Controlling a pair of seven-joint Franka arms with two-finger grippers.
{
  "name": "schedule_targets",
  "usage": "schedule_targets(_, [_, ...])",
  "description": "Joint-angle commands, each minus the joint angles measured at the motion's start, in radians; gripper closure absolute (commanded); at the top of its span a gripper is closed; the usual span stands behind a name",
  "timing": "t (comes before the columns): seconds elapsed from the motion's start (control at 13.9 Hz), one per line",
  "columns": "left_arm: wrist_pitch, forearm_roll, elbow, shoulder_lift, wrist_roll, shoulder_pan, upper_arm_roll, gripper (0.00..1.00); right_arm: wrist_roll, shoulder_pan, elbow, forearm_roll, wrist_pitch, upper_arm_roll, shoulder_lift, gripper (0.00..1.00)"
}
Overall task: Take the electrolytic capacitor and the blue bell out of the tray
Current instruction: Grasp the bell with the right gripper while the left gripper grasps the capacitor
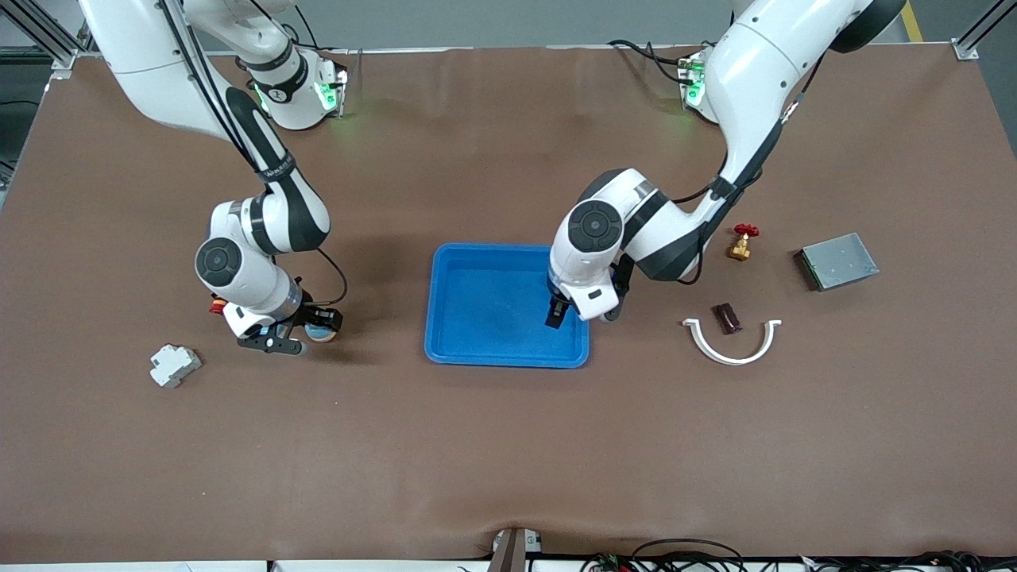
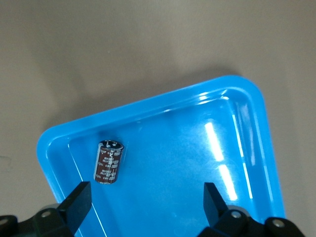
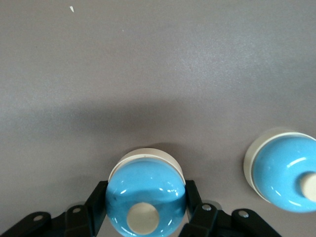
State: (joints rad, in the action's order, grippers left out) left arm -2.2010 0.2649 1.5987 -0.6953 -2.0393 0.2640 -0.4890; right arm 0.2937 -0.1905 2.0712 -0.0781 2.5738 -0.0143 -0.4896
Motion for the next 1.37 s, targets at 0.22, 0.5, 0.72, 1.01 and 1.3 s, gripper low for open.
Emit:
schedule_targets(0.22, [-0.008,0.048,-0.008,-0.049,-0.018,0.029,0.010,0.00,0.019,-0.001,-0.051,-0.022,0.006,-0.009,-0.049,1.00])
schedule_targets(0.5, [-0.008,0.056,0.000,-0.069,-0.016,0.031,0.012,0.00,0.042,-0.007,-0.063,-0.020,0.006,-0.010,-0.061,1.00])
schedule_targets(0.72, [-0.009,0.069,0.009,-0.078,-0.019,0.031,0.012,0.00,0.050,-0.010,-0.066,-0.020,0.005,-0.010,-0.063,1.00])
schedule_targets(1.01, [-0.019,0.071,0.009,-0.096,-0.018,0.031,0.016,0.00,0.054,-0.012,-0.066,-0.022,0.005,-0.012,-0.064,1.00])
schedule_targets(1.3, [-0.026,0.077,0.007,-0.108,-0.019,0.035,0.018,0.00,0.074,-0.015,-0.053,-0.022,0.005,-0.013,-0.064,1.00])
